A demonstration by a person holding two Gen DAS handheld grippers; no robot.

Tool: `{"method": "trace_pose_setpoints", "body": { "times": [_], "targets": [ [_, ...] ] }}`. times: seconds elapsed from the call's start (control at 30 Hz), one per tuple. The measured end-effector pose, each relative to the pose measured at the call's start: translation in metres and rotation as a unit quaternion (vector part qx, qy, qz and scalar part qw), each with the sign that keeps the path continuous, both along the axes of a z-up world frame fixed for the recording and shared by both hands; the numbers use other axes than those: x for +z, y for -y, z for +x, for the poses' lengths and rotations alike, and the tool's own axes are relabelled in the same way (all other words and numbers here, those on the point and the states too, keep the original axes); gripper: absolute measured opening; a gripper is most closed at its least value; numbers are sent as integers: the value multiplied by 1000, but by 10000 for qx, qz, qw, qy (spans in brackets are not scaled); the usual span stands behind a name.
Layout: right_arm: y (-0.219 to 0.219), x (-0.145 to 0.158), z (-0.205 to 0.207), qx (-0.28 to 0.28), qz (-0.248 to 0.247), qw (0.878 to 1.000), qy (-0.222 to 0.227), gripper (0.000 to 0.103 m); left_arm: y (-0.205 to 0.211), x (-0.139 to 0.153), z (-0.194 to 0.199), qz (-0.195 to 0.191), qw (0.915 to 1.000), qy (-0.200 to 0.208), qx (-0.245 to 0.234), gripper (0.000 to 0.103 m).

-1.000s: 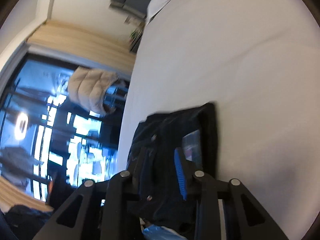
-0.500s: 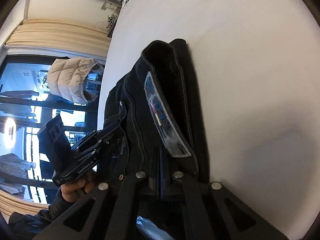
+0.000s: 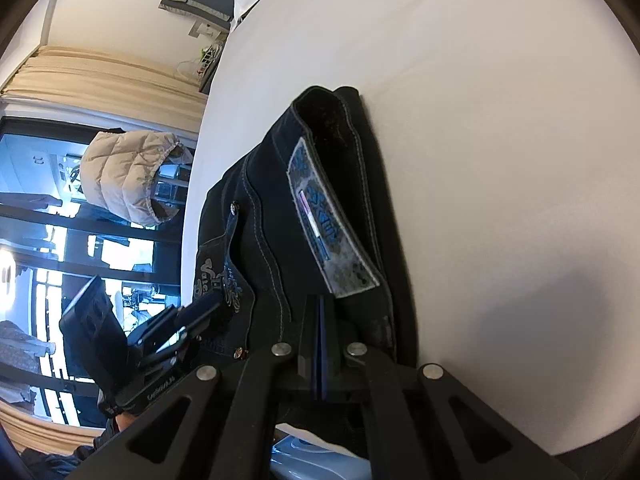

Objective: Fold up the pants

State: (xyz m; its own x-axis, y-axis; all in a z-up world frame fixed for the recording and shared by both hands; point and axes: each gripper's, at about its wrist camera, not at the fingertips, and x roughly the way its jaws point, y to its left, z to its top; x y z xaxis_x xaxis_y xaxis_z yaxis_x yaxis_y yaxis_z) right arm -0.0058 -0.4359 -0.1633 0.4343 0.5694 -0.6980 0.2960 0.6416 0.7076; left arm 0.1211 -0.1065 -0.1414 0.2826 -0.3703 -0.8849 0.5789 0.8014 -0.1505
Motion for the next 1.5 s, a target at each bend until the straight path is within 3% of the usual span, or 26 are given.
{"method": "trace_pose_setpoints", "body": {
  "times": [0.33, 0.53, 0.8, 0.9, 1.13, 1.2, 1.27, 1.3, 1.33, 1.37, 1.4, 1.43, 1.5],
  "targets": [
    [-3, 12, -45, -210, -129, 9994, 257, 0, 5, 4, -34, 69, 9997, 204, -152, 25],
    [-3, 8, -61, -323, -142, 9990, 284, 0, 7, 7, -67, 434, 9956, 672, -487, 25],
    [-1, -5, -67, -264, -157, 9989, 346, 0, 16, -13, -107, 1126, 9735, 1670, -1081, 25],
    [0, -8, -70, -328, -89, 9986, 413, 0, 14, -18, -109, 1083, 9712, 1788, -1143, 24],
    [-1, -3, -77, -363, -53, 9975, 598, 0, 10, -22, -97, 632, 9780, 1685, -1059, 24],
    [3, 11, -81, -420, 64, 9966, 711, 10, 3, -7, -93, 405, 9829, 1516, -966, 25],
    [10, 29, -89, -582, 233, 9922, 1076, 57, -18, 23, -92, -112, 9874, 1413, -704, 25],
    [15, 38, -91, -713, 115, 9896, 1246, 67, -29, 38, -92, -295, 9865, 1516, -548, 26],
    [18, 43, -91, -776, 17, 9881, 1327, 79, -40, 50, -91, -436, 9851, 1622, -357, 34],
    [22, 45, -88, -795, 3, 9874, 1366, 81, -50, 57, -86, -545, 9845, 1662, -158, 48],
    [30, 42, -80, -840, 73, 9884, 1266, 81, -58, 61, -80, -656, 9842, 1645, 53, 81],
    [36, 38, -74, -907, 98, 9893, 1136, 81, -67, 62, -70, -805, 9839, 1574, 275, 87],
    [45, 28, -55, -934, 187, 9911, 926, 80, -77, 56, -47, -953, 9859, 1263, 548, 87]
  ]
}}
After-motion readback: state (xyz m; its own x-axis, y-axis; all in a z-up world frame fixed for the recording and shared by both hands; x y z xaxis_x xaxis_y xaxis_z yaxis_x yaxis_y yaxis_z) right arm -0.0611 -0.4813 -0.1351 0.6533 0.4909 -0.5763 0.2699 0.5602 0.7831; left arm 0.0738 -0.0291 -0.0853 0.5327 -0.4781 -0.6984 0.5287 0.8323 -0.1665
